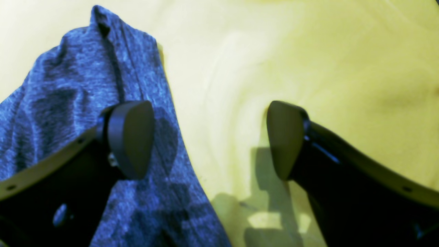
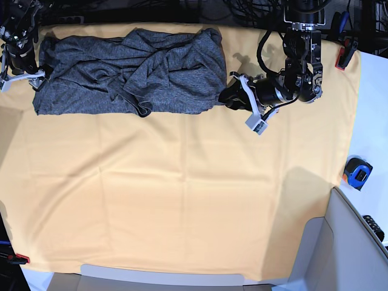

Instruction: Fold the T-shirt properly

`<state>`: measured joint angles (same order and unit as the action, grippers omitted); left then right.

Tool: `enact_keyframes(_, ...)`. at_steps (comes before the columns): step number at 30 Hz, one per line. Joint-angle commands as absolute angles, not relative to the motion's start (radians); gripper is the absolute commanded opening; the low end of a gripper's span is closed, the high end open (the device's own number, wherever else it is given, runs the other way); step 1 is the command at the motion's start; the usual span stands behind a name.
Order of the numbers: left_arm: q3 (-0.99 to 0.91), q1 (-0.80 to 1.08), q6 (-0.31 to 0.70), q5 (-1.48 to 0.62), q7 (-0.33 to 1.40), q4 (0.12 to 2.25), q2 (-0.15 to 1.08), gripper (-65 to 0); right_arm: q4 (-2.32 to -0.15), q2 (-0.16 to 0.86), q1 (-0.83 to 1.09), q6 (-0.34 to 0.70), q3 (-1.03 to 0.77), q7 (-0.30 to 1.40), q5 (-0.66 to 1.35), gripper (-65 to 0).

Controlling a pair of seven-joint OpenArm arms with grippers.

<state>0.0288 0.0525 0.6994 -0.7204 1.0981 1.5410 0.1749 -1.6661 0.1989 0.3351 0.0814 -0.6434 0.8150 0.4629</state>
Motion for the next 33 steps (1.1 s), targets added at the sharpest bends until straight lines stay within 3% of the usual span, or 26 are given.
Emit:
enact_keyframes(1, 0.027, 0.042, 0.698, -0.727, 1.104, 1.555, 0.180, -57.2, -1.667, 0.202, 0.338, 0.091, -0.636, 0.858, 0.493, -14.6)
enact_keyframes(3, 0.027, 0.042, 0.698, -0.727, 1.104, 1.555, 0.180, -65.0, -1.667, 0.202, 0.338, 0.091, -0.636, 0.858, 0.493, -14.6)
enact_keyframes(20, 0.025, 0.085, 0.698, -0.727, 1.167, 1.886, 0.179, -64.4, -1.666, 0.202, 0.341, 0.091, -0.636, 0.857, 0.493, -14.6)
enact_keyframes(22, 0.027, 0.082, 0.698, -0.725, 1.171, 1.863, 0.180, -60.0, -1.666, 0.202, 0.341, 0.091, -0.636, 0.857, 0.493, -14.6)
enact_keyframes(27, 0.019, 0.079, 0.698, -0.725, 1.204, 1.804, 0.179, -41.7, -1.666, 0.202, 0.341, 0.091, -0.636, 0.857, 0.493, -14.6)
enact_keyframes(33, 0.022, 0.039, 0.698, -0.725, 1.208, 1.722, 0.163, -41.0, -1.666, 0.202, 0.341, 0.091, -0.636, 0.858, 0.493, -14.6)
